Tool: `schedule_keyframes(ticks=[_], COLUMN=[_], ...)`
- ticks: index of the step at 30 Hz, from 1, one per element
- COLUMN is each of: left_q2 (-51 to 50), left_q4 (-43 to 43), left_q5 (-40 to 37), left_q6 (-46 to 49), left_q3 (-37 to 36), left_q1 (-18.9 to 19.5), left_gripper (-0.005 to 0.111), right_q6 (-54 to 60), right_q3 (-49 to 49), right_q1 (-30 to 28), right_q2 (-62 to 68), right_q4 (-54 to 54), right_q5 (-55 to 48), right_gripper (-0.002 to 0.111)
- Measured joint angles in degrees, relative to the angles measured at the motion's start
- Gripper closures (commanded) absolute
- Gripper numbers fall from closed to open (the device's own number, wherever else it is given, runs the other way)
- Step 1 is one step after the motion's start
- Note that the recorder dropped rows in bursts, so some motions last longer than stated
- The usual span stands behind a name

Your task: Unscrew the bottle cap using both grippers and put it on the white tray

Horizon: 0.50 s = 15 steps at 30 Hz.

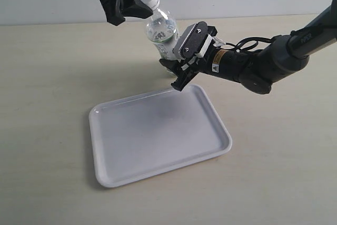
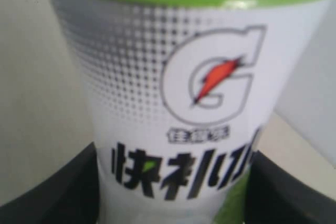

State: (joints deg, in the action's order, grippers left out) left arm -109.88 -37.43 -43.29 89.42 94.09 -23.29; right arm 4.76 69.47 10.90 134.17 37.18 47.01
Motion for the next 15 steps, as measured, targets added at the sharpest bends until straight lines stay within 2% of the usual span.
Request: schedule_keyframes(ticks=[15], left_q2=[-2.1], left_q4=[-1.1], left_q5=[0.1], left_q6=[-1.0], left_q3=[0.0], left_q1=[0.0], left_gripper=[0.038], right_q6=[-0.1], right_q3=[0.0], right_q1=[0.0], right_q2=[0.0], right_q4=[-0.1], right_q5=[0.0], right_gripper=[0.108])
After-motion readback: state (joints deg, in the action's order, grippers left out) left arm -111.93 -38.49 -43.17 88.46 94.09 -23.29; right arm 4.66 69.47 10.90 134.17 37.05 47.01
